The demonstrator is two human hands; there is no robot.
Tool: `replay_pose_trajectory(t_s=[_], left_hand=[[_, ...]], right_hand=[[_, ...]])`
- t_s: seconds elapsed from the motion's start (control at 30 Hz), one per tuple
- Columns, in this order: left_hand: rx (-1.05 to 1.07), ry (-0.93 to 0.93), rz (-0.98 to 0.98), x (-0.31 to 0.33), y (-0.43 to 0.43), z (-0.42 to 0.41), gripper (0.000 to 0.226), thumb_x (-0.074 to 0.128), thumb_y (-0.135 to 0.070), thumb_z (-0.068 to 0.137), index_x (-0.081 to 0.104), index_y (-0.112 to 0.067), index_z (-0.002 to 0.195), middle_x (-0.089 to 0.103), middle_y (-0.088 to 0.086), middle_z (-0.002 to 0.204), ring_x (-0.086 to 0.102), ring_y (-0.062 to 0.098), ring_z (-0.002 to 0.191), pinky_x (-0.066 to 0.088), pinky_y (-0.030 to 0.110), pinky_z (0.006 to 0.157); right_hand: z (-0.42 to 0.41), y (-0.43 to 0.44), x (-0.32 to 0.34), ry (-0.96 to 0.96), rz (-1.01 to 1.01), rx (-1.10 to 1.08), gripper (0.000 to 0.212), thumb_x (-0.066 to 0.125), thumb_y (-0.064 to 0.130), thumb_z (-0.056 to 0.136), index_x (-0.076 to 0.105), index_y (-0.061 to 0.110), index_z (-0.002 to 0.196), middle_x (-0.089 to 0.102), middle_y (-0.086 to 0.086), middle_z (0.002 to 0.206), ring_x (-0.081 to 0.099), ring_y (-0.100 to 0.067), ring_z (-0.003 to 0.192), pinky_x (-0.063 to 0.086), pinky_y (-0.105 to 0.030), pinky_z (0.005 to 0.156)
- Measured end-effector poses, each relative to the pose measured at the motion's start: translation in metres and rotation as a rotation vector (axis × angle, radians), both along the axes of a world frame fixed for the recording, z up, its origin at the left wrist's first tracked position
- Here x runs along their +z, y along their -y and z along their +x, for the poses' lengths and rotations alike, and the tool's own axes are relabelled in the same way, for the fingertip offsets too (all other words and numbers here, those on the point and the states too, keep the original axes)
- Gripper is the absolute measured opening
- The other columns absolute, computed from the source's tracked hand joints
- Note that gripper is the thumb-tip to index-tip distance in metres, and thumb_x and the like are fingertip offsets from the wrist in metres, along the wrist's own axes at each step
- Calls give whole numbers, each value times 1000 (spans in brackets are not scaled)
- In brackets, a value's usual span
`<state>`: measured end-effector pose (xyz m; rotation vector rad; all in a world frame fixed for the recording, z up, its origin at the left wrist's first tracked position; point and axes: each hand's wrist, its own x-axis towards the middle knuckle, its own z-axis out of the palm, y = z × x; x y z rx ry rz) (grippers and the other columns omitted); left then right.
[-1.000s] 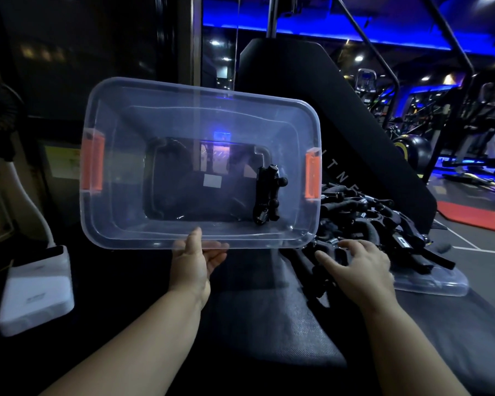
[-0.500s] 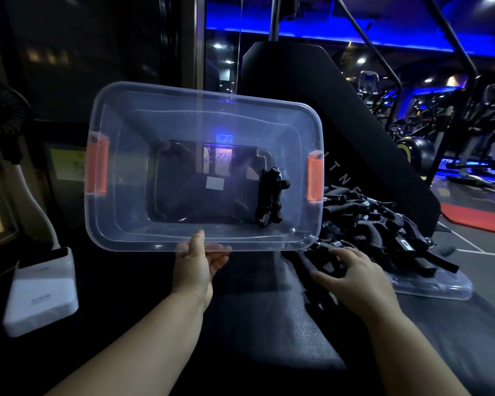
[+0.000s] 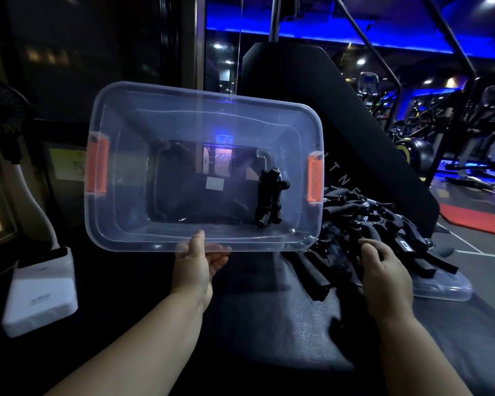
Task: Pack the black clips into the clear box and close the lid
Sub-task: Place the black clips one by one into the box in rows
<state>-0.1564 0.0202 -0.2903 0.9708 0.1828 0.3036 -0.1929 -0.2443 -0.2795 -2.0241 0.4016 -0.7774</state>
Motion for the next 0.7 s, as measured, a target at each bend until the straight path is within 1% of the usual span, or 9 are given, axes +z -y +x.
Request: replay_pose_trajectory(t_s=[0.1,0.17,0.27,0.37,0.47,0.53,0.6,0.63,0.7], left_hand=[[-3,5,-4,-2,0,1,9,45,-26,99,47,-17,101,64,3,57,67,19,63,52,30,62],[-5,10,-4,-2,0,2,11,44,-26,99,47,-16,102,64,3,56,67,18,62,52,30,62],[-5,12,0,-3,-1,3,16,45,-26,99,46,-12,108,64,5,60,67,19,63,52,30,62],[-4,9,13,-3,-1,3,18,45,-26,99,45,-11,109,63,7,65,67,19,64,52,30,63],[-4,11,13,-3,0,3,18,45,-26,99,45,-11,109,63,8,65,67,18,63,52,30,63],[-4,10,15,-4,0,4,20,45,-26,99,44,-10,110,62,9,67,67,17,60,52,30,62],[-1,3,15,-4,0,5,20,44,-26,99,44,-9,110,62,11,69,67,16,59,52,29,61],[0,0,11,-4,0,5,18,44,-26,99,44,-10,108,62,12,70,67,16,59,51,29,60],[2,-5,0,-3,0,5,12,45,-26,99,44,-14,102,61,11,70,66,17,59,51,28,59]], right_hand=[[1,3,-1,4,-20,-17,39,44,58,85,65,30,102,65,3,88,58,-19,88,37,-31,69],[3,4,-2,11,-48,-32,34,50,54,92,67,27,102,68,2,87,60,-20,88,37,-30,66],[4,6,-2,30,-84,-70,29,52,47,93,68,25,102,68,0,86,61,-23,88,38,-31,68],[2,10,2,13,-138,-95,27,49,38,96,67,20,104,61,-1,80,53,-22,82,35,-32,68],[5,20,13,-142,-258,-92,22,46,36,95,63,21,100,58,-4,81,50,-24,80,34,-32,66],[12,28,23,-279,-363,-97,20,50,35,91,61,20,94,60,-9,89,51,-27,80,38,-32,68],[21,34,33,-362,-464,-94,16,54,31,86,60,17,90,61,-15,99,53,-29,82,41,-33,69],[27,35,38,-396,-506,-85,15,55,26,84,58,15,93,61,-16,101,55,-32,85,42,-33,70],[37,34,47,-468,-567,-64,22,56,20,85,47,11,104,60,-16,102,56,-33,88,41,-35,72]])
